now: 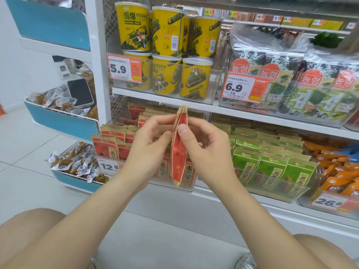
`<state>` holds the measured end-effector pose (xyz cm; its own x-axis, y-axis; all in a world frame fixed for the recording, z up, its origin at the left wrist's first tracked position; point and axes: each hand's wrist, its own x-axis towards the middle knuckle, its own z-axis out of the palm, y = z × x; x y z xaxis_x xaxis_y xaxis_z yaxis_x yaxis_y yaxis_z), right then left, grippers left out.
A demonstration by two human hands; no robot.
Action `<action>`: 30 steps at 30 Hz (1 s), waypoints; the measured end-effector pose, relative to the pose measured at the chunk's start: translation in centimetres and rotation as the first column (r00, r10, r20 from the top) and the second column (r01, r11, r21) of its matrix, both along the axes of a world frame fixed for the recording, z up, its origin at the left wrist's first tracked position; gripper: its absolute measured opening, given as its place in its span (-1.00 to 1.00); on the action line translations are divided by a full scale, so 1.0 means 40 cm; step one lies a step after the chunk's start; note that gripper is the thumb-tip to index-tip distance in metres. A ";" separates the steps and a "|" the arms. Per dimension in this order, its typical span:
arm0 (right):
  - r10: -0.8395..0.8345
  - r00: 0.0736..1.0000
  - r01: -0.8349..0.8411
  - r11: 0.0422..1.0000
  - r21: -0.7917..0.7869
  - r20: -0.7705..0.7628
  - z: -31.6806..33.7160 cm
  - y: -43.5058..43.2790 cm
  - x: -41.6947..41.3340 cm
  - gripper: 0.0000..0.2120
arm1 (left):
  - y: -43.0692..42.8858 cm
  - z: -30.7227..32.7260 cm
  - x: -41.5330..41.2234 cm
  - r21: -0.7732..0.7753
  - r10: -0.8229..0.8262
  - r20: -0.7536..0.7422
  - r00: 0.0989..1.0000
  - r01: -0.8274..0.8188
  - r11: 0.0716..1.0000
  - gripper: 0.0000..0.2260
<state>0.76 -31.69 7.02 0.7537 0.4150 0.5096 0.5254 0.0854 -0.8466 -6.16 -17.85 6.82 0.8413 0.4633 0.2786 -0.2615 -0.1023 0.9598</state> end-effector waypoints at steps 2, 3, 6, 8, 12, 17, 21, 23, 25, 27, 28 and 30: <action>-0.053 0.999 0.053 0.998 0.039 -0.012 0.001 0.003 -0.003 -0.84 | -0.015 0.002 -0.004 -0.076 -0.075 -0.020 0.997 0.073 0.994 -0.76; -0.065 0.998 0.066 0.997 0.046 -0.022 0.001 0.005 -0.004 -0.83 | -0.021 0.003 -0.006 -0.099 -0.112 -0.029 0.993 0.109 0.989 -0.71; -0.028 0.990 0.039 0.996 0.082 -0.138 0.003 0.002 0.000 -0.86 | -0.022 -0.006 -0.005 -0.077 -0.190 -0.028 0.981 0.188 0.979 -0.60; 0.030 0.972 -0.001 0.992 0.123 -0.231 0.004 -0.001 0.001 -0.88 | -0.024 -0.011 -0.003 -0.118 -0.193 -0.018 0.981 0.189 0.975 -0.63; 0.140 0.904 -0.074 0.982 0.175 -0.404 0.004 0.001 -0.008 -0.95 | -0.022 -0.015 0.002 -0.262 -0.195 -0.007 0.981 0.186 0.947 -0.61; 0.177 0.871 -0.110 0.980 0.168 -0.459 -0.007 0.001 -0.002 -0.94 | -0.024 -0.011 0.001 -0.371 -0.216 0.017 0.976 0.207 0.905 -0.81; 0.190 0.871 -0.125 0.978 0.169 -0.453 -0.006 0.001 -0.003 -0.95 | -0.021 -0.004 0.001 -0.414 -0.231 0.051 0.972 0.231 0.880 -0.83; 0.195 0.869 -0.128 0.976 0.174 -0.455 -0.005 0.003 -0.002 -0.95 | -0.020 -0.002 0.000 -0.429 -0.239 0.060 0.969 0.241 0.871 -0.85; 0.193 0.869 -0.124 0.976 0.177 -0.456 -0.004 0.005 -0.003 -0.95 | -0.021 -0.001 -0.001 -0.452 -0.250 0.070 0.966 0.254 0.855 -0.87; 0.183 0.876 -0.116 0.978 0.173 -0.446 -0.002 0.008 -0.006 -0.95 | -0.020 0.003 -0.002 -0.462 -0.257 0.083 0.963 0.266 0.846 -0.85; 0.171 0.885 -0.108 0.980 0.166 -0.434 -0.001 0.009 -0.007 -0.94 | -0.020 0.004 -0.003 -0.460 -0.261 0.085 0.962 0.271 0.846 -0.83; 0.135 0.912 -0.086 0.986 0.140 -0.388 -0.001 0.010 -0.008 -0.92 | -0.022 0.010 -0.008 -0.457 -0.266 0.093 0.959 0.279 0.845 -0.76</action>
<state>0.44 -31.30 6.97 0.8559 0.4629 0.2305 0.1321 0.2353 -0.9629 -6.47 -18.74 7.21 0.9483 0.2966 0.1134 -0.2383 0.4290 0.8713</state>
